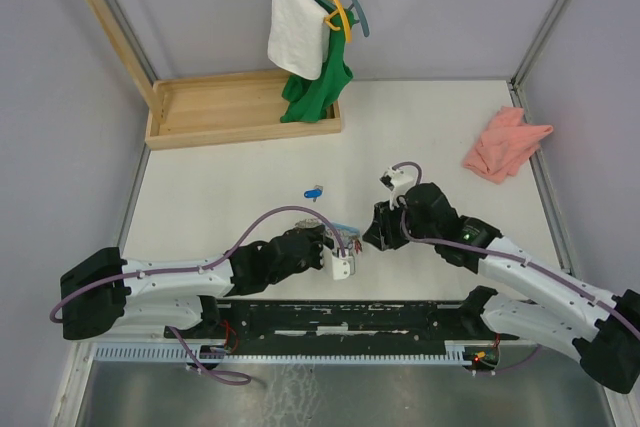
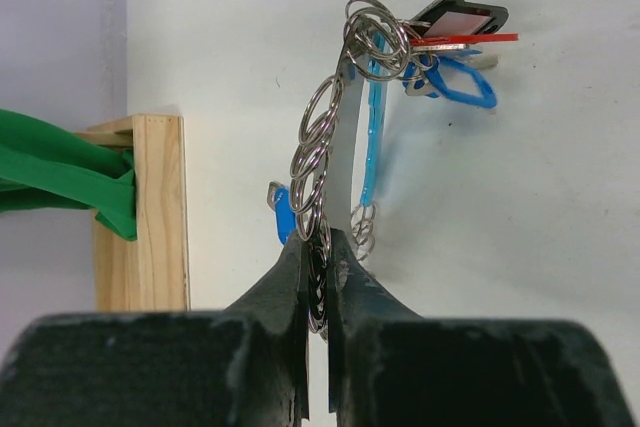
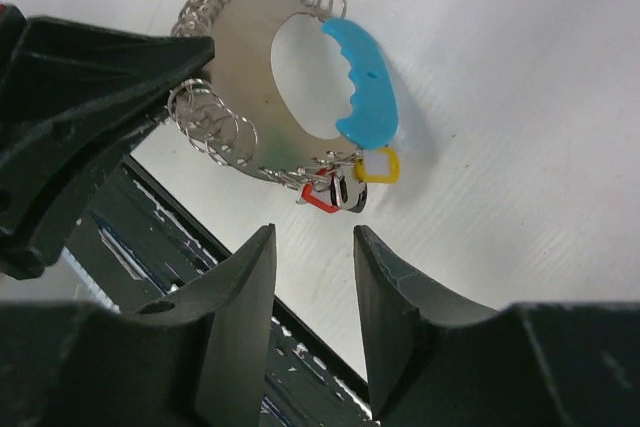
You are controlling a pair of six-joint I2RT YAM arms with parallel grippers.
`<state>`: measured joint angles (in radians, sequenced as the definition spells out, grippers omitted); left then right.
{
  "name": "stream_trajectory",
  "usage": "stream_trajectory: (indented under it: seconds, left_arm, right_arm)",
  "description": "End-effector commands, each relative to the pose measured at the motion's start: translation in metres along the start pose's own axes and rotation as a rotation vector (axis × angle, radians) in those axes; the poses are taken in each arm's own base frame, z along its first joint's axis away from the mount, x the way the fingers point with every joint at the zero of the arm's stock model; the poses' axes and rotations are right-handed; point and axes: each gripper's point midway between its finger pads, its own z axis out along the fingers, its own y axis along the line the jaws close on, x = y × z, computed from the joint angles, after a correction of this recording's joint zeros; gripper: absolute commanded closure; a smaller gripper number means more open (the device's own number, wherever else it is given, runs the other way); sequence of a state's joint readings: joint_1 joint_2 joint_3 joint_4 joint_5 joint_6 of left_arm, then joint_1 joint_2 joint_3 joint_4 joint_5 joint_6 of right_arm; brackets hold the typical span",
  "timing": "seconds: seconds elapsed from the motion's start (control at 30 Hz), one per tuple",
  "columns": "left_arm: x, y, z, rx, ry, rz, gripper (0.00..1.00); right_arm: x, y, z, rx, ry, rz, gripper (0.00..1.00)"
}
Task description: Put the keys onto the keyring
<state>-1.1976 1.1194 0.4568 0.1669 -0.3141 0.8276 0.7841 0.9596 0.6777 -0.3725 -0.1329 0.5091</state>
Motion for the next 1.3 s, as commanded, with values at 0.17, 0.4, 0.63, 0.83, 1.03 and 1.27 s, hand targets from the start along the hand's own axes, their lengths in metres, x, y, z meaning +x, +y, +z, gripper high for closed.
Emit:
stream_trajectory:
  seconds: [0.17,0.4,0.63,0.83,1.03,1.27]
  left_arm:
    - [-0.034,0.029,-0.005,-0.086,-0.097,-0.193,0.97]
    - [-0.030,0.038,-0.006,-0.103,-0.023,-0.279,0.97]
    - [-0.033,0.059,-0.016,-0.137,0.053,-0.341,0.97]
    - [-0.033,0.083,-0.029,-0.182,0.116,-0.324,0.97]
    - [-0.032,0.101,-0.038,-0.220,0.180,-0.315,0.97]
    - [-0.041,0.107,-0.041,-0.213,0.169,-0.351,0.97]
  right_arm:
    - [0.005,0.012,0.011,-0.160,-0.094,-0.164,0.52]
    - [0.007,0.009,0.012,-0.208,-0.218,-0.267,0.50]
    - [-0.014,0.013,0.001,-0.226,-0.485,-0.414,0.51]
    - [-0.025,0.020,-0.005,-0.211,-0.650,-0.563,0.53]
    - [-0.045,0.025,-0.010,-0.146,-0.768,-0.664,0.53]
    - [-0.059,0.034,-0.004,-0.133,-0.820,-0.736,0.53]
